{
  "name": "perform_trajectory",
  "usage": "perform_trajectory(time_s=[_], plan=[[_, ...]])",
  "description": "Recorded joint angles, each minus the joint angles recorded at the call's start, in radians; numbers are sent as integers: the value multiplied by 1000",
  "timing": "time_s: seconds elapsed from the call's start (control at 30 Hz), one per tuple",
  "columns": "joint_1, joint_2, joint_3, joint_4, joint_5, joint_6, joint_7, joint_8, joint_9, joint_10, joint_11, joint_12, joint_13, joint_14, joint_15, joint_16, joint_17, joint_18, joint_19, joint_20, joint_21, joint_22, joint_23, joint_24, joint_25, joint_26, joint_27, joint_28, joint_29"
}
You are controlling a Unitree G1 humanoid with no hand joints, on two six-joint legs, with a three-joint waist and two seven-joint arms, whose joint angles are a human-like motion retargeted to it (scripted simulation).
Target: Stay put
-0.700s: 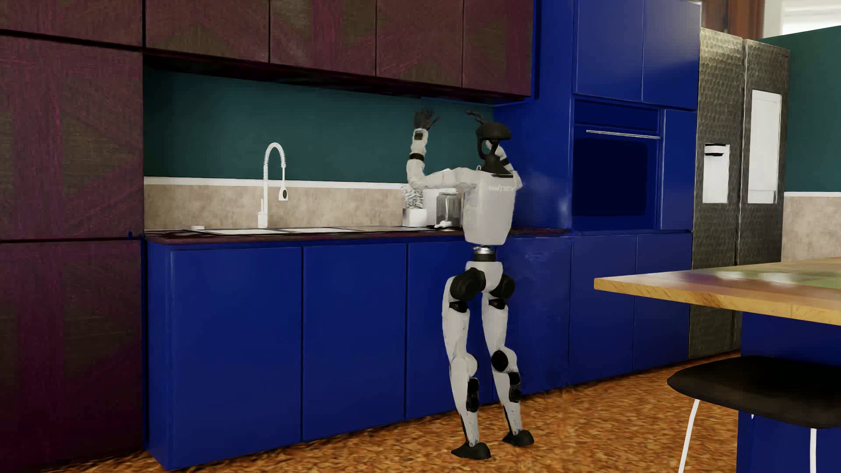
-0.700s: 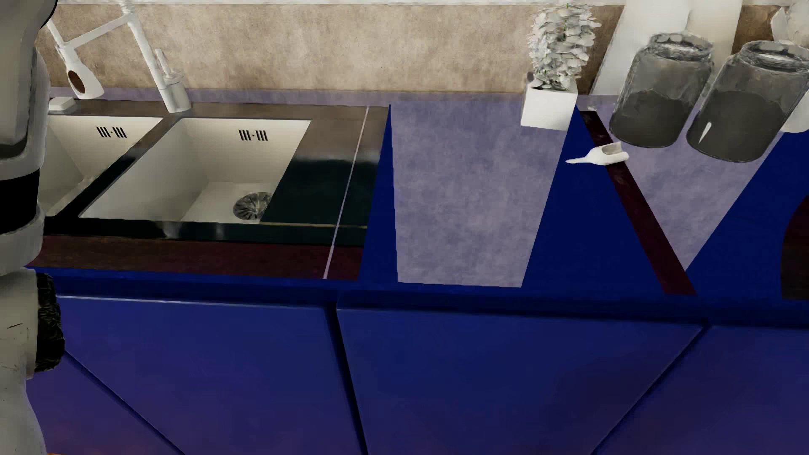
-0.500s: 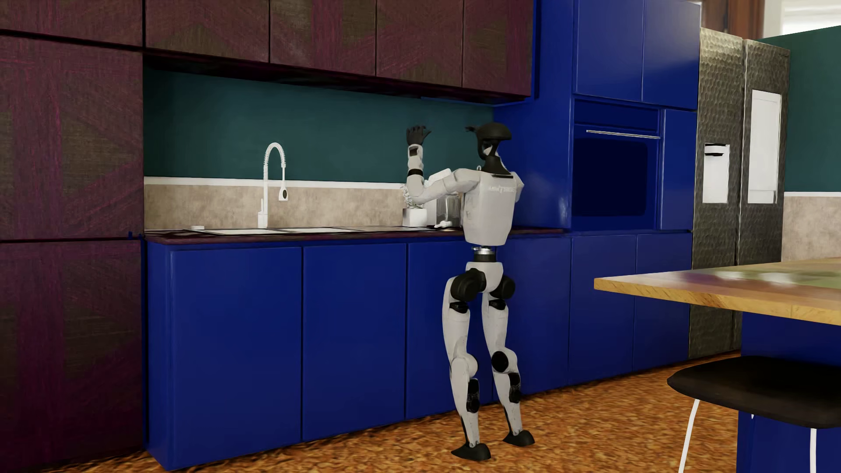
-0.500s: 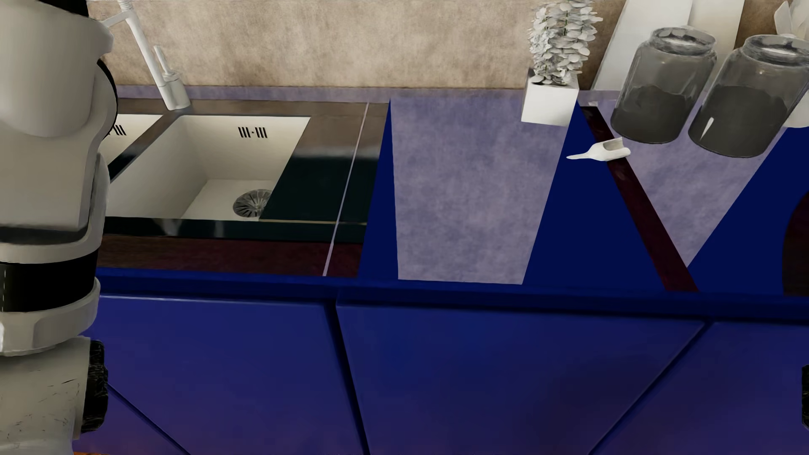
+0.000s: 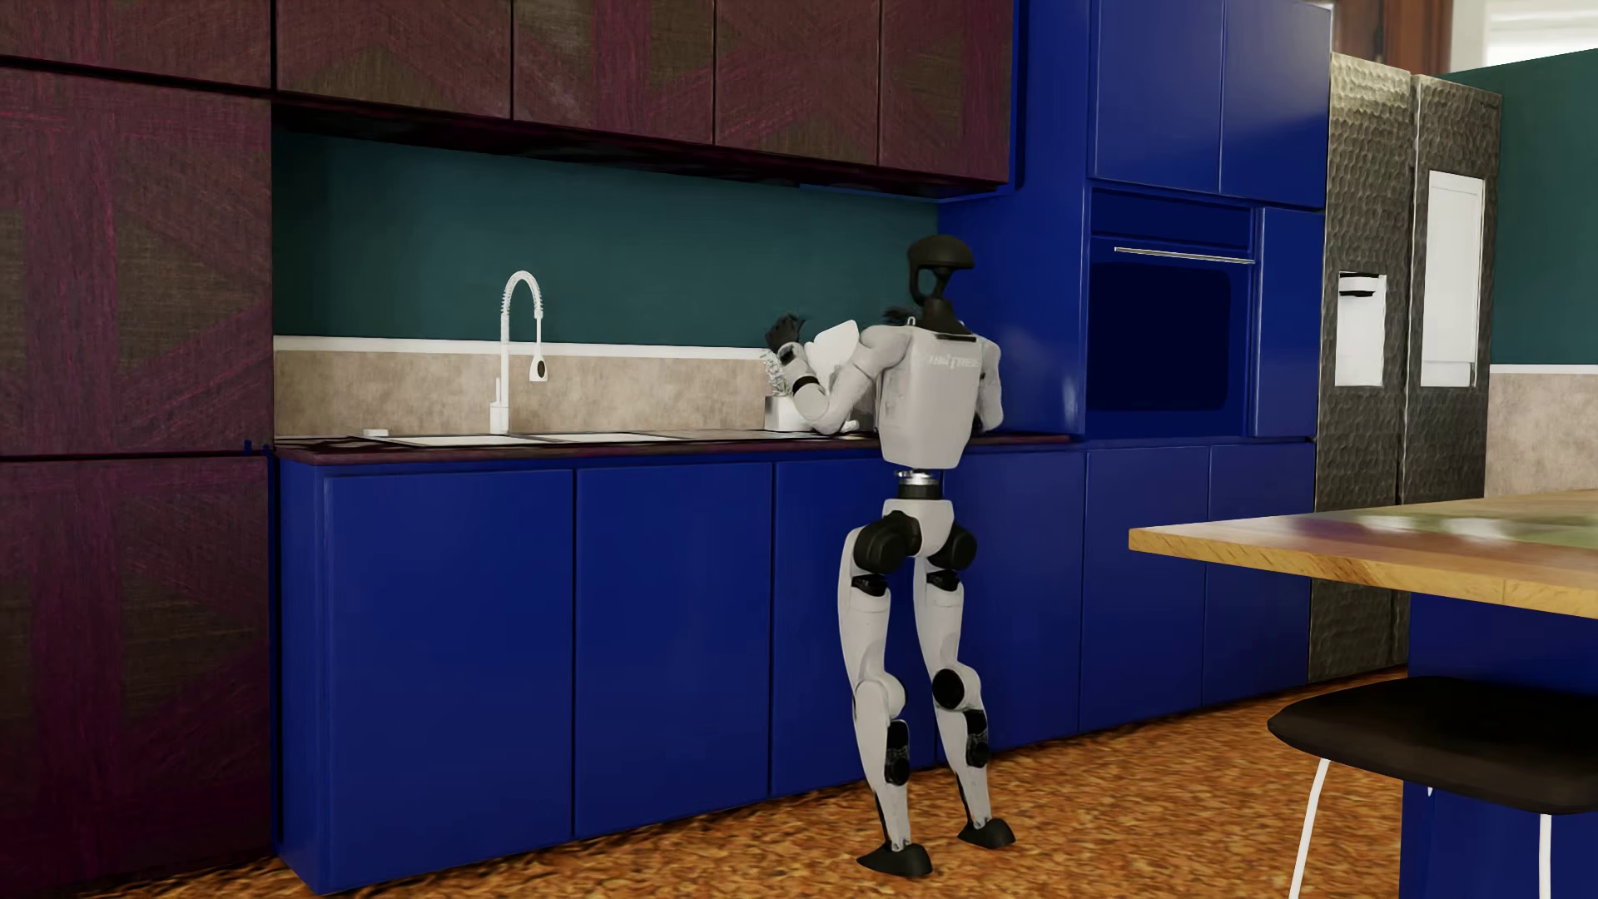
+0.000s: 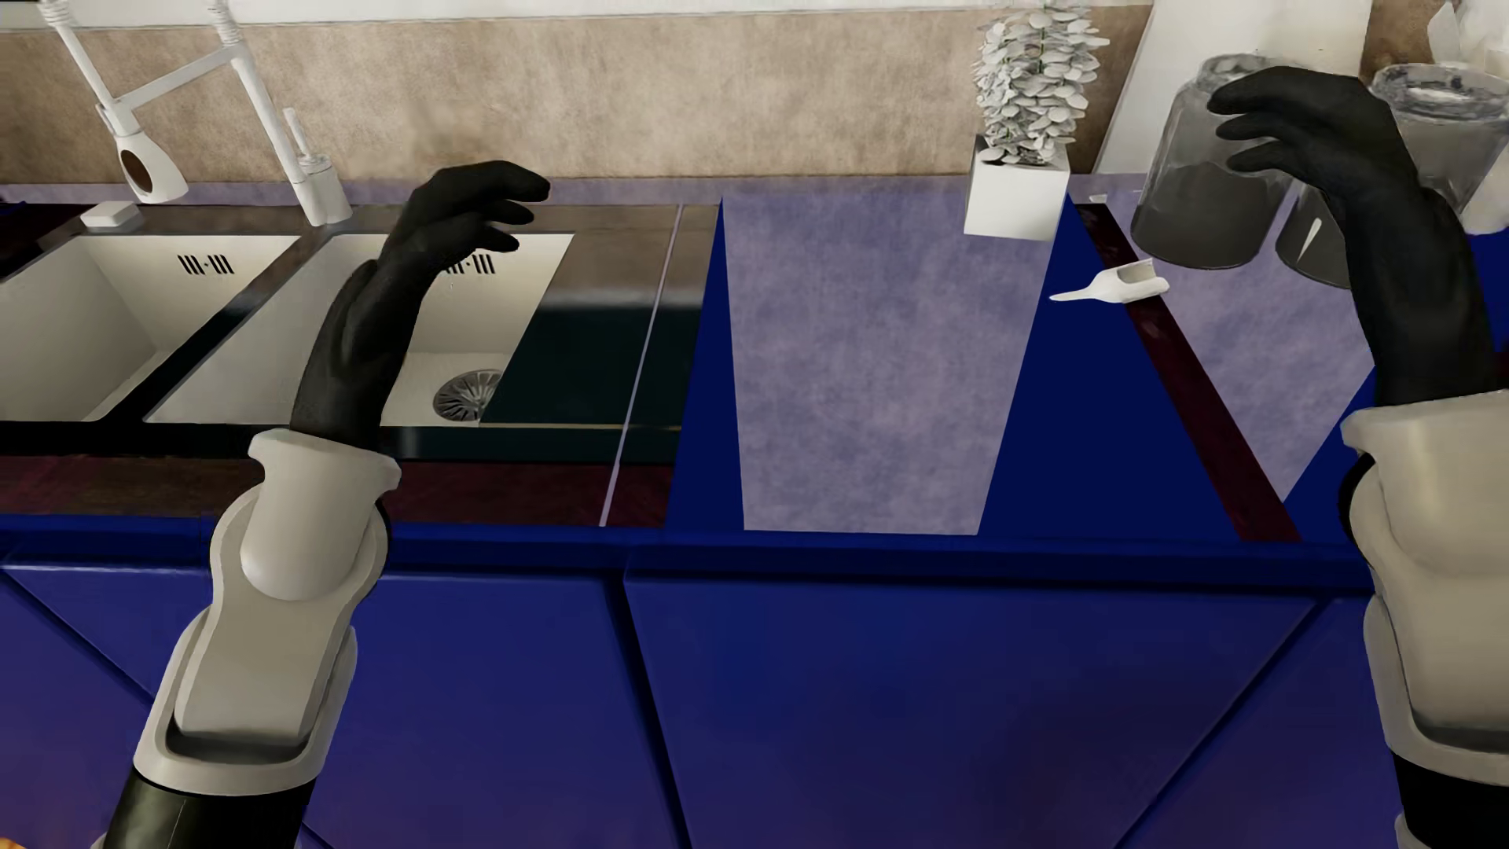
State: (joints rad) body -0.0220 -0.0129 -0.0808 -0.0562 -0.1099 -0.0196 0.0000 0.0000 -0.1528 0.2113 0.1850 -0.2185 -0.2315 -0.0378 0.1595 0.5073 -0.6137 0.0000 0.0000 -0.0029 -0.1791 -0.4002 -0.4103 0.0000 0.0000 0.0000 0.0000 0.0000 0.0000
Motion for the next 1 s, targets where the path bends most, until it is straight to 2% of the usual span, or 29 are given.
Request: perform_trajectory(time_s=[0.17,0.3,0.47,0.67,0.8,0.9,1.0], plan=[[-8,-7,-4,1,-3,5,0,0,-2,-2,-1,160,163,0,7,-44,54,0,0,-74,71,10,-30,0,0,0,0,0,0],[-10,-11,0,3,-3,2,0,0,2,-9,0,231,229,14,-1,-67,57,0,0,-121,161,107,-24,0,0,0,0,0,0],[-3,0,-6,5,-4,-11,0,0,15,-11,-4,237,251,23,-2,-71,19,0,0,-139,322,298,110,0,0,0,0,0,0],[0,3,5,7,-3,-37,0,0,30,-9,-3,240,270,22,-3,-66,51,0,0,-197,433,426,251,0,0,0,0,0,0],[-7,-1,10,8,-3,-26,0,0,33,3,-5,239,272,13,8,-64,78,0,0,-318,474,529,320,0,0,0,0,0,0],[-5,-7,17,15,3,-12,0,0,38,-5,2,237,258,27,3,-63,112,0,0,-368,461,646,422,0,0,0,0,0,0],[-14,-17,25,12,-2,-5,0,0,40,-8,1,214,238,36,-2,-74,115,0,0,-425,510,743,529,0,0,0,0,0,0]])
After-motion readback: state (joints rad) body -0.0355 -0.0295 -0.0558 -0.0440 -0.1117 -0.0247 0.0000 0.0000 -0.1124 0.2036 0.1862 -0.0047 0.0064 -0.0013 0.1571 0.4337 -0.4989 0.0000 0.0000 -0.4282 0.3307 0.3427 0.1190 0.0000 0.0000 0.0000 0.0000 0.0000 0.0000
